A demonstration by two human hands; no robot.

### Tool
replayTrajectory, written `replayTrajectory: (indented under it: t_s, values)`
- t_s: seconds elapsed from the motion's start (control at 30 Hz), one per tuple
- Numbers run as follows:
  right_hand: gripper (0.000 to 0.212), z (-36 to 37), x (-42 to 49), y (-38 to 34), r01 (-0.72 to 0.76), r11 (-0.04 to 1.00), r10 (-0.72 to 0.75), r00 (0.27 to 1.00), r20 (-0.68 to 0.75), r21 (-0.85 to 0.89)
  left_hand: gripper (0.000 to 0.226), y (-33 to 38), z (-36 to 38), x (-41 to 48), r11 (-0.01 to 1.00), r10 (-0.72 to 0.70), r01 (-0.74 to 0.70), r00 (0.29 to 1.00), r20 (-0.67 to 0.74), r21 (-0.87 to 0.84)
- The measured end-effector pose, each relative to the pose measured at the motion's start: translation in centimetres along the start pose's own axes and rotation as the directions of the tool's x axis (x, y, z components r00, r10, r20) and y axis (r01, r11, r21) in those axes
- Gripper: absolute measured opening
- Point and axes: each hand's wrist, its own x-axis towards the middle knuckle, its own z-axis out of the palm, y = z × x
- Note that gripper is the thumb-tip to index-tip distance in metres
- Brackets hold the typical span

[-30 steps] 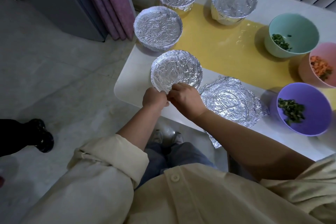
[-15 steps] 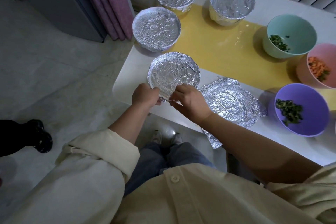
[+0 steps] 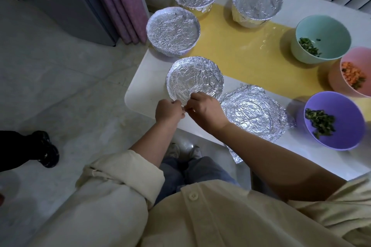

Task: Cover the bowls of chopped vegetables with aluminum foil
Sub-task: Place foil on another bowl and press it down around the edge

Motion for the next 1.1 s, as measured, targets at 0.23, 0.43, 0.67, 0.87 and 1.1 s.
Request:
replayTrajectory:
  t_s: [0.23, 0.43, 0.67, 0.87, 1.1]
  values:
    - [0.022, 0.0, 0.0, -0.1, -0.013, 1.000, 0.013, 1.000, -0.004, 0.007, 0.026, 0.1, 0.0, -0.2, 0.999, 0.018, -0.021, 0.997, 0.081, 0.032]
    - [0.030, 0.2, -0.3, 0.1, -0.033, 0.999, 0.033, 0.999, 0.003, 0.021, 0.025, 0.0, -0.3, -0.2, 0.995, 0.027, -0.035, 0.996, 0.089, 0.097]
    - [0.030, 0.2, -0.1, -0.3, -0.039, 0.999, 0.039, 0.999, 0.004, 0.031, 0.036, -0.1, -0.9, -0.3, 0.969, 0.136, -0.142, 0.990, 0.042, 0.204]
    - [0.010, 0.2, -0.6, -0.3, -0.046, 0.998, 0.045, 0.999, 0.029, 0.050, 0.037, 0.0, -1.3, 0.1, 0.973, 0.116, -0.125, 0.992, 0.054, 0.196]
    - [0.015, -1.5, -1.8, 2.0, 0.056, 0.998, -0.059, 0.995, 0.082, 0.036, 0.046, -0.6, -2.9, 0.7, 0.946, 0.193, -0.175, 0.981, -0.037, 0.272]
